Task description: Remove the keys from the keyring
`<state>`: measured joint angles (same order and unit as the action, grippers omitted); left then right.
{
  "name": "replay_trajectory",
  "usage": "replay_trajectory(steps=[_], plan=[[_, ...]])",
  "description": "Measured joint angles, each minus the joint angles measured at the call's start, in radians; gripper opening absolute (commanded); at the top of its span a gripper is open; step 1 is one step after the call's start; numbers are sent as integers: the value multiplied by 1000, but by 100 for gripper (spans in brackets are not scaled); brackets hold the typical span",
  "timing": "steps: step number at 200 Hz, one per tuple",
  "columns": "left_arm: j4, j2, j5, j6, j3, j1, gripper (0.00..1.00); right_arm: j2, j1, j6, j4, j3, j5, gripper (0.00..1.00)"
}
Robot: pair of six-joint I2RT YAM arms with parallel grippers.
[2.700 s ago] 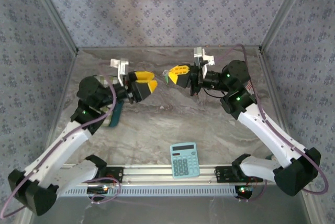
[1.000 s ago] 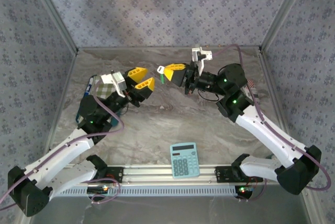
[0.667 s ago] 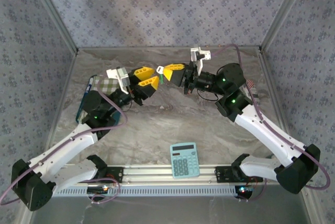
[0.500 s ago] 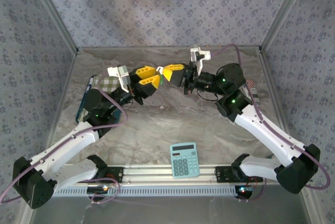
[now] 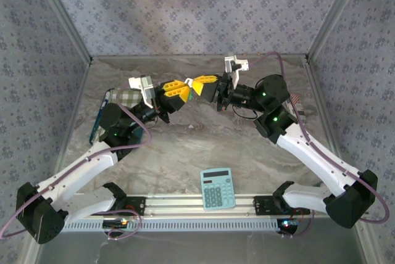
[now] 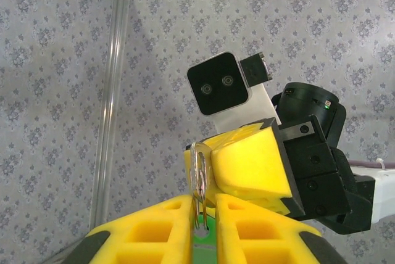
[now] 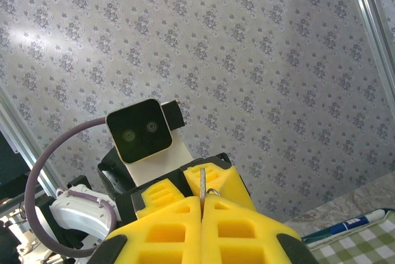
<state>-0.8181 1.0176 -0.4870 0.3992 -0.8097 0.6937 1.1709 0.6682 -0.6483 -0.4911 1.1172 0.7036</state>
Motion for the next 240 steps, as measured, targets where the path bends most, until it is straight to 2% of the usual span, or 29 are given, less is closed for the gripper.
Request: replay_trajectory(steps=[62,126,165,240], plan=[[-2,0,-5,3,-2,0,0,1,-1,-18,-19,0,0,0],[32,0,-5,-37,-23,2,0,2,-3,-28,-37,0,3,0],[105,-19,58,-128,-32,33,0,0,-5,-37,-18,2,0,0],[209,-51,209,-302,-50,101,0,-3,11,-21,194,100,-38,0]])
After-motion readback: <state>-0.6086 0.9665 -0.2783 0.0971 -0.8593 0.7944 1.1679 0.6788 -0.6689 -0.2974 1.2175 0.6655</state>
